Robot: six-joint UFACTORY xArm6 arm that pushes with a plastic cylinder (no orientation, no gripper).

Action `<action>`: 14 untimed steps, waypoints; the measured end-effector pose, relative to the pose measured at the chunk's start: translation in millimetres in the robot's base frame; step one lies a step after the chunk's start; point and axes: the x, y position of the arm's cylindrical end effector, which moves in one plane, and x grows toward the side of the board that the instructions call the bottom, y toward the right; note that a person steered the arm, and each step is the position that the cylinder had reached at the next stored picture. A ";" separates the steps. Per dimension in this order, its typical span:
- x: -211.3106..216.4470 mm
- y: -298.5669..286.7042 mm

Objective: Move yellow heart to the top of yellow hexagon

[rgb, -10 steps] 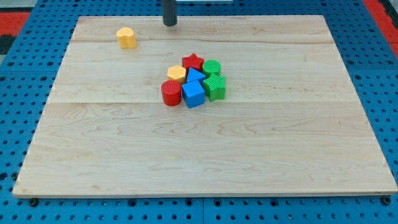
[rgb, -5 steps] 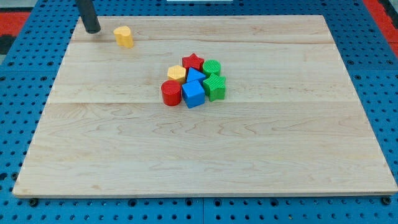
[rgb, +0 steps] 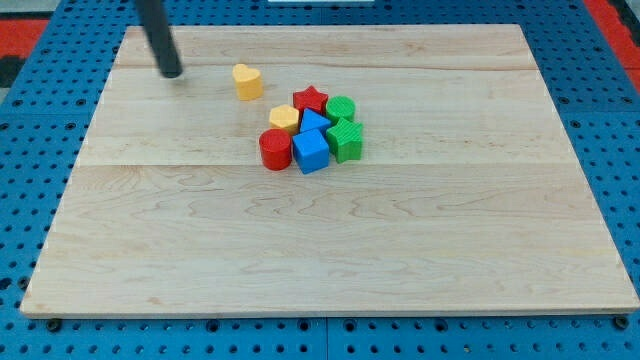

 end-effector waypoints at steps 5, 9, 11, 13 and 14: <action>36.8 75.8; -1.1 161.6; 11.9 203.0; 28.5 117.1; 28.5 116.7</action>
